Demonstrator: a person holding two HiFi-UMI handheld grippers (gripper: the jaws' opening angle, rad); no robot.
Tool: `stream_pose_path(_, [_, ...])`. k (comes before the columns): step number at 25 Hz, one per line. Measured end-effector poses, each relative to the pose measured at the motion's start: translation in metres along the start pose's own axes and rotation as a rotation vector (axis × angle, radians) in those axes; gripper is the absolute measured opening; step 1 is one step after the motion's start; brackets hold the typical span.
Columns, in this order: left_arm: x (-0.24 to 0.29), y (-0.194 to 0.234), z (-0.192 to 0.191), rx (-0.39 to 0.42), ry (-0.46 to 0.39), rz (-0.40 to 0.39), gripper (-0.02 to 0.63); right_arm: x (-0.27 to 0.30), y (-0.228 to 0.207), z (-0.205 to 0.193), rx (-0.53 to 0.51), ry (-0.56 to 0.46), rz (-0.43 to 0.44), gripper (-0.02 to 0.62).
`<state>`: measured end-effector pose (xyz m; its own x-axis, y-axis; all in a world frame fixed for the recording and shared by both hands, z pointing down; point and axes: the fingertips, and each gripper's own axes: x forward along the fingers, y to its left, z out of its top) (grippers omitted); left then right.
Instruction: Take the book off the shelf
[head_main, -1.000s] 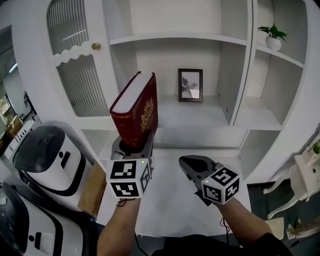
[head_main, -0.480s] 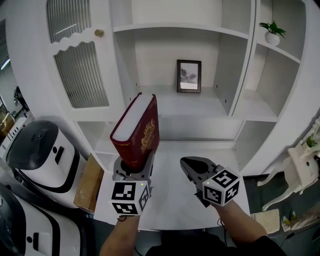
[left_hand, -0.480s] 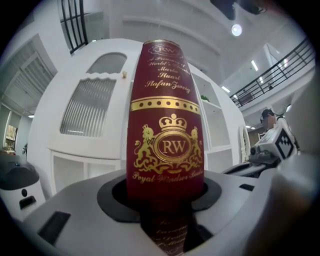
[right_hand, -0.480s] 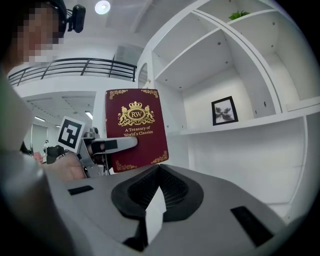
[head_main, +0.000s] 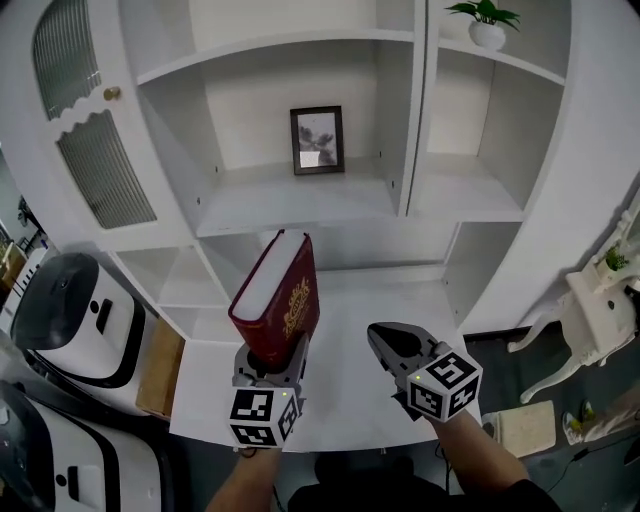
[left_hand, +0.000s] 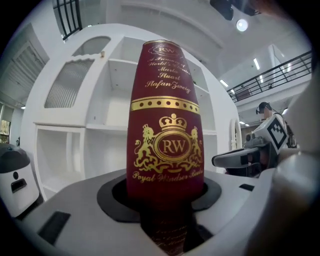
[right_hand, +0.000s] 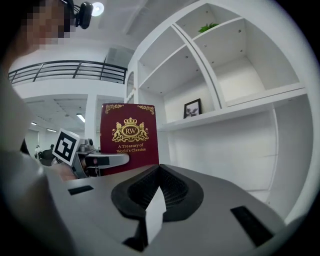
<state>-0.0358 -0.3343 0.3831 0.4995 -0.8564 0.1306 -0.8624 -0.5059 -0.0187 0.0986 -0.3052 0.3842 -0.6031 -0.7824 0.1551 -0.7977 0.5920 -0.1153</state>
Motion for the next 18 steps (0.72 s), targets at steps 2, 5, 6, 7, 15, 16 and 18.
stream_pose_path(2, [0.011,-0.026,-0.011,-0.012,0.025,-0.017,0.23,-0.022,-0.02,-0.01,0.016,0.007,-0.016,0.014])
stream_pose_path(5, [0.025,-0.064,-0.023,-0.037,0.048,-0.035,0.23,-0.052,-0.048,-0.028,0.044,0.026,-0.028,0.014])
stream_pose_path(6, [0.029,-0.077,-0.026,-0.041,0.055,-0.04,0.23,-0.062,-0.056,-0.034,0.053,0.029,-0.031,0.014])
stream_pose_path(7, [0.033,-0.089,-0.029,-0.044,0.062,-0.045,0.23,-0.071,-0.063,-0.038,0.059,0.031,-0.032,0.014])
stream_pose_path(15, [0.053,-0.163,-0.054,-0.111,0.109,-0.041,0.23,-0.139,-0.109,-0.066,0.08,0.035,-0.022,0.014])
stream_pose_path(16, [0.054,-0.169,-0.059,-0.121,0.117,-0.037,0.23,-0.145,-0.114,-0.07,0.084,0.037,-0.021,0.014])
stream_pose_path(18, [0.055,-0.177,-0.067,-0.135,0.134,-0.031,0.23,-0.156,-0.121,-0.079,0.099,0.042,-0.021,0.014])
